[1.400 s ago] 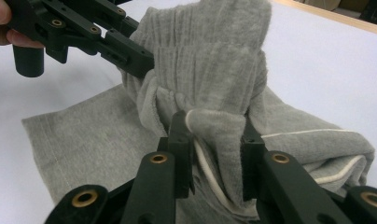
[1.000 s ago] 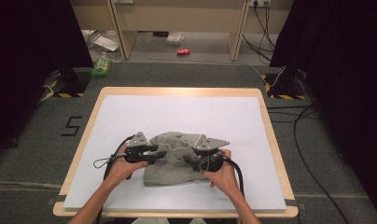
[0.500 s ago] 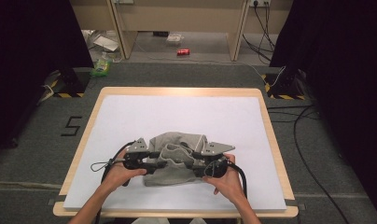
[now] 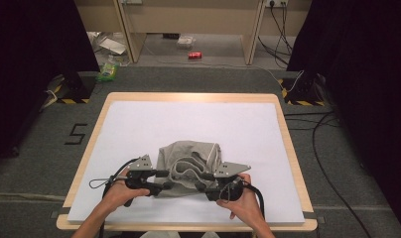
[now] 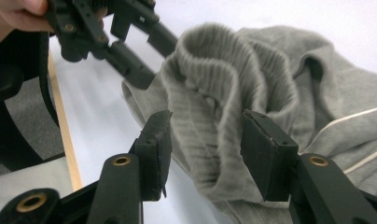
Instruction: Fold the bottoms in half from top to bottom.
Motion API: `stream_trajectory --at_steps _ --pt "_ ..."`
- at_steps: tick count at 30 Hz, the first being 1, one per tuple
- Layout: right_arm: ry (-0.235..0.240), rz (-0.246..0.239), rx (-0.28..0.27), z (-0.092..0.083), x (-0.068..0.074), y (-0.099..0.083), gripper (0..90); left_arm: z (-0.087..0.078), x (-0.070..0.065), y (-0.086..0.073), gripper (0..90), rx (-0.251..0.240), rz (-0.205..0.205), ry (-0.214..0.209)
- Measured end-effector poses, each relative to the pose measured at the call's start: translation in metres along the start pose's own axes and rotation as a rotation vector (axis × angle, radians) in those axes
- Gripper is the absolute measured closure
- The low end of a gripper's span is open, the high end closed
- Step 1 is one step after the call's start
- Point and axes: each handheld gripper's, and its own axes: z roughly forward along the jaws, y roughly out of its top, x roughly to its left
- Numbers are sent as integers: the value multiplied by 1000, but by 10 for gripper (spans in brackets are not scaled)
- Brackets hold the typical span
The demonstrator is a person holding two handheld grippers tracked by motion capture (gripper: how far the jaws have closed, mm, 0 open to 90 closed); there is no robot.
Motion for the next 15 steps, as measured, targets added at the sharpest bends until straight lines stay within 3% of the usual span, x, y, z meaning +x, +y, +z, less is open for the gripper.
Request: stream_trajectory --at_steps 4,8,13,15 --pt "-58 5 -27 -6 -5 10 523 1 -4 -2 457 13 9 -9" --pt "-88 24 -14 5 -16 17 512 3 -6 -5 454 21 8 -14" --pt "-30 59 6 28 -29 23 532 -1 -7 -7 454 26 7 -21" --pt "3 52 18 33 -29 24 611 -5 -6 -5 451 11 5 -22"
